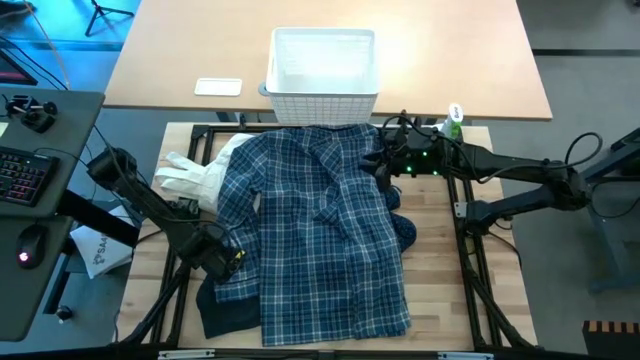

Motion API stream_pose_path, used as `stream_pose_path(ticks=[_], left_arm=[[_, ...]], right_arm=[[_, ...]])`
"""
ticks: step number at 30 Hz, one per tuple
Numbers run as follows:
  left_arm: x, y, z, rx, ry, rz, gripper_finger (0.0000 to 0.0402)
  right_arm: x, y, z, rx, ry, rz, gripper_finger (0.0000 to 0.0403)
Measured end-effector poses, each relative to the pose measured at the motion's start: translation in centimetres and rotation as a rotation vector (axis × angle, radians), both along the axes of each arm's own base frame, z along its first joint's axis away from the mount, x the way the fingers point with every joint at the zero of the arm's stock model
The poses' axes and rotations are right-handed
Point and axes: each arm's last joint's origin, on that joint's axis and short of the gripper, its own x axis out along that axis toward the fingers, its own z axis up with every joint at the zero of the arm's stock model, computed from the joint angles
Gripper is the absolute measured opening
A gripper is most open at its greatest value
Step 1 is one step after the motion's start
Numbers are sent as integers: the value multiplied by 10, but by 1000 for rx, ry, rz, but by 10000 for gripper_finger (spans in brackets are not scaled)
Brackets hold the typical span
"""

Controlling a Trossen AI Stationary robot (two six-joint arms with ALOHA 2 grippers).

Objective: Fold laundry
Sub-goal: Fold the blue plaid flannel shirt

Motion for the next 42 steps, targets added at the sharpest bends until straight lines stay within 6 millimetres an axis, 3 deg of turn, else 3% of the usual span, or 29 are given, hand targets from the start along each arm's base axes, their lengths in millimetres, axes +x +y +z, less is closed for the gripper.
stream_pose_path(ticks=[4,8,11,16,23,26,28,30,33,38,42], left_arm=[[1,1,12,70,12,-69,22],[-1,4,45,161,102,-156,8],[2,6,88,307,61,-264,3],[20,11,173,620,-305,-470,1],[25,34,299,1051,-662,-490,1],[29,42,342,1123,-746,-649,1],[39,45,359,1131,-866,-803,1],[49,47,364,1102,-990,-961,0],[64,50,353,948,-1029,-1112,0],[81,47,304,514,-753,-1082,0],[90,34,270,211,-510,-1083,0]], right_arm=[[0,0,1,-1,-7,-13,183],[1,-1,3,15,-36,-23,183],[1,-1,3,10,-43,-31,183],[1,-2,3,-2,-41,-58,183],[2,-2,4,-2,-47,-55,183],[2,-2,4,-2,-49,-53,183],[2,-2,4,-1,-54,-50,183],[2,-2,4,0,-55,-47,183],[2,-1,4,13,-56,-18,183],[4,3,3,97,-59,98,183],[25,7,-17,280,5,250,181]])
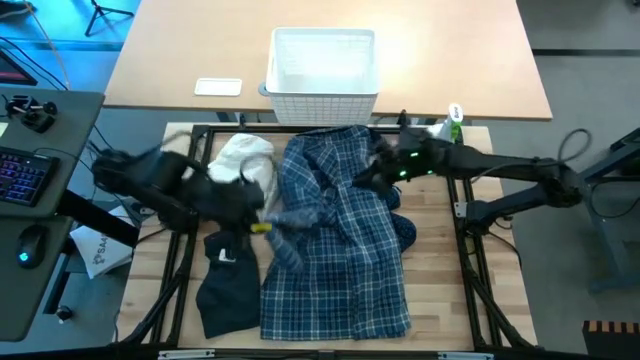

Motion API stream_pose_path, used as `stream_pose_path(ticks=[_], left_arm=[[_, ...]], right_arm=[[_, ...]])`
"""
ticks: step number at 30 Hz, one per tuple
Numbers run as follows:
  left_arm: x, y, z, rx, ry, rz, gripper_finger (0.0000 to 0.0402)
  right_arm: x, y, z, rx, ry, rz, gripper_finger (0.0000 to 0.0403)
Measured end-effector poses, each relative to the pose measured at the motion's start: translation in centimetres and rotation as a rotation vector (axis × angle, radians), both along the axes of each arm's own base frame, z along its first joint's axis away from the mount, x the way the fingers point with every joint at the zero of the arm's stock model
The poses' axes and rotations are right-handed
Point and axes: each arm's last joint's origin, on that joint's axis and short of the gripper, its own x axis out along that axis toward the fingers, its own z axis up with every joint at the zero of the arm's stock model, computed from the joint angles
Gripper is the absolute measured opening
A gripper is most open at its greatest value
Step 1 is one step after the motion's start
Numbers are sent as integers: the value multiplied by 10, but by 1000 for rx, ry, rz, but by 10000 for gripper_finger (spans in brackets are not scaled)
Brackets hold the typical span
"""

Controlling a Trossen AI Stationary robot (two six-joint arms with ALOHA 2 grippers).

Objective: Fold laundry
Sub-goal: Fold the blue plaid flannel shirt

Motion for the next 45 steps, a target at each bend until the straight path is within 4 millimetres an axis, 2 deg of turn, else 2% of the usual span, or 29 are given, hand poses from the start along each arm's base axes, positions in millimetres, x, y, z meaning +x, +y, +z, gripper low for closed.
stream_pose_path(ticks=[3,6,9,11,15,18,26,29,35,38,42,45], left_arm=[[6,-13,-17,-65,171,-59,0],[15,-31,-29,-118,266,-139,0],[15,-49,-40,-211,398,-238,0],[9,-59,-45,-257,496,-271,0],[-4,-71,-39,-288,518,-237,0],[-17,-67,-24,-249,433,-132,0],[-48,-46,18,-185,127,96,0],[-56,-41,28,-178,56,126,0],[-69,-46,33,-324,137,104,0],[-71,-53,32,-375,201,81,0],[-66,-60,28,-388,250,63,0],[-61,-64,24,-366,258,43,0]], right_arm=[[29,5,-34,70,109,79,171],[59,10,-68,97,165,101,160],[84,15,-98,131,169,87,149],[96,17,-117,157,191,12,141],[111,23,-153,198,255,-84,128],[125,27,-164,184,267,-91,121],[175,19,-172,89,234,-56,116],[179,10,-165,44,311,-21,116],[162,-1,-106,-54,422,261,116],[160,-4,-91,-39,429,299,116],[171,-5,-85,-6,297,181,116],[183,-1,-104,28,184,106,104]])
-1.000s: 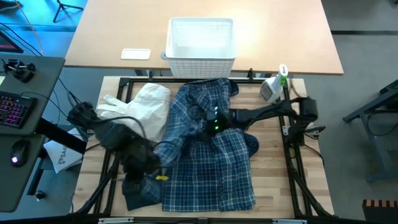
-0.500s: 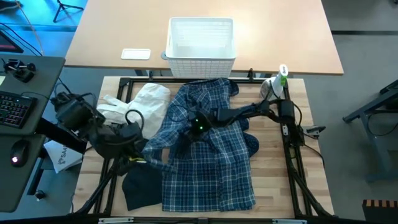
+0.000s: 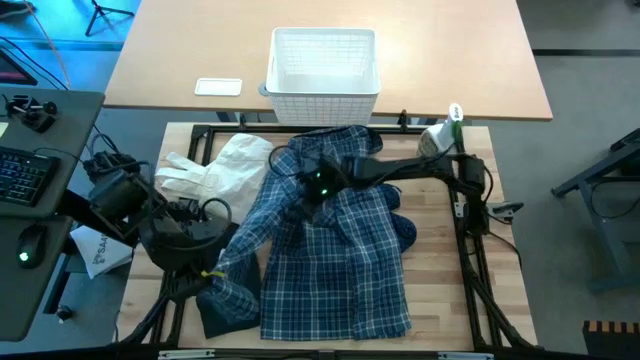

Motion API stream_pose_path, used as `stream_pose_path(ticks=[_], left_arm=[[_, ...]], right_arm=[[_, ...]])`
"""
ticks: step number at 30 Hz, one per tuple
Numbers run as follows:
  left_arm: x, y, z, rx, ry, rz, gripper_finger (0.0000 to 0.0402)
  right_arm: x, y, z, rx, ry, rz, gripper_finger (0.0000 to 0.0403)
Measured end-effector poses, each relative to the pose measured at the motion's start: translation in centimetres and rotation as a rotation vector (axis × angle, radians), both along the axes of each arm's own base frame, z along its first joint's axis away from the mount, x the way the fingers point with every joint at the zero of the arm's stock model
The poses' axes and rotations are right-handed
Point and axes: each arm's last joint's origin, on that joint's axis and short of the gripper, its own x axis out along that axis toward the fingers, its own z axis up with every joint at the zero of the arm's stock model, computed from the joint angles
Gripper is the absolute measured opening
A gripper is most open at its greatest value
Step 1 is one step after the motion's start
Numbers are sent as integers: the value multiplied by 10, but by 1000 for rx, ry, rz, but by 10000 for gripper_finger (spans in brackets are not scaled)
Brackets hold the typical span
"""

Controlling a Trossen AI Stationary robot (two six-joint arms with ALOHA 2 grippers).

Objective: Fold laundry
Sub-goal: Fold the blue plaid flannel shirt

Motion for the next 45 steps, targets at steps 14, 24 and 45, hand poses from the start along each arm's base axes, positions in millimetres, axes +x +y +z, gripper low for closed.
stream_pose_path(ticks=[14,24,45], left_arm=[[20,9,-6,220,-139,-43,0],[64,4,-84,466,91,-215,0],[61,30,-36,243,-28,-214,0]], right_arm=[[23,-8,-37,78,-79,-41,3],[-61,-6,90,-287,-18,-27,9],[-33,6,-1,-228,87,-60,101]])
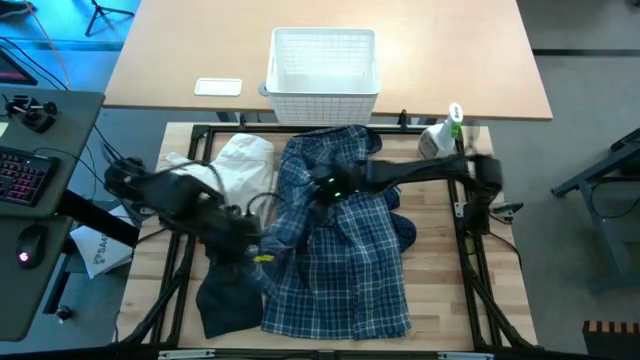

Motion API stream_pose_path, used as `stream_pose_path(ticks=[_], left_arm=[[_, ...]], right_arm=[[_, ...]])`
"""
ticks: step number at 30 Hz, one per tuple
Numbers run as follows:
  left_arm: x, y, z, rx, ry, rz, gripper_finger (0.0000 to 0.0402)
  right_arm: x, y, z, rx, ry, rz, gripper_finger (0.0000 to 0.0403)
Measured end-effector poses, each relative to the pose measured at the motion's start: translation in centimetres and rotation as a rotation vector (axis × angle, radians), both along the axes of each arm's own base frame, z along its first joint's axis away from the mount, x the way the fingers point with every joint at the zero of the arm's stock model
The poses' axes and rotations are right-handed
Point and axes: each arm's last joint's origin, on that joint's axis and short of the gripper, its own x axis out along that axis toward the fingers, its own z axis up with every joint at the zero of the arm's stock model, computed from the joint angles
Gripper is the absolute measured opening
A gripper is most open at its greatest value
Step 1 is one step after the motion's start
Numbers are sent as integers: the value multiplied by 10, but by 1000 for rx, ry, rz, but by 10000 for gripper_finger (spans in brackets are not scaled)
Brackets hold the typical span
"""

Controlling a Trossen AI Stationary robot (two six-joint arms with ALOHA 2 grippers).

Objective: Fold laundry
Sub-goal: Fold the blue plaid flannel shirt

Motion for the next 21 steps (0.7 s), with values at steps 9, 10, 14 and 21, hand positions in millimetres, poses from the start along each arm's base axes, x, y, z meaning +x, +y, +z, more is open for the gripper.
stream_pose_path(ticks=[9,10,14,21], left_arm=[[-37,30,70,278,-467,231,0],[-38,31,71,293,-477,195,0],[-39,29,70,284,-459,35,0],[-28,9,44,107,-274,-136,0]], right_arm=[[75,-9,-57,276,-140,85,105],[76,-13,-52,286,-138,109,105],[68,-18,-24,241,-66,156,105],[26,-32,26,115,206,196,121]])
